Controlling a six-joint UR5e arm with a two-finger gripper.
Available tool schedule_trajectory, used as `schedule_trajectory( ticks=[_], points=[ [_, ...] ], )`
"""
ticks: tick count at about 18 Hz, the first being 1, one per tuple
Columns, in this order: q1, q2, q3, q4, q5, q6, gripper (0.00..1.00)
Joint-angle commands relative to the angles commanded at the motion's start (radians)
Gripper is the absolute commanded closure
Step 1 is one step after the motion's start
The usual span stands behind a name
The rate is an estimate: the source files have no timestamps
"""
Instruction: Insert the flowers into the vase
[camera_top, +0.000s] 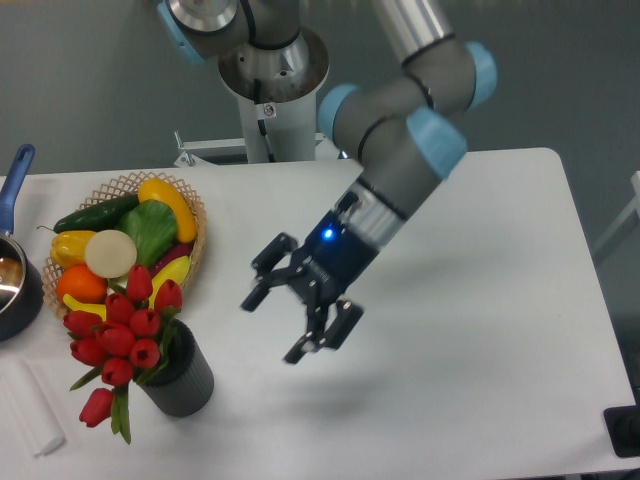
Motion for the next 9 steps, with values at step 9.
schedule_trajectory(
  ticks=[9],
  points=[
    [0.037,0.144,0.096,-0.253,0.444,0.01,0.0]
  ],
)
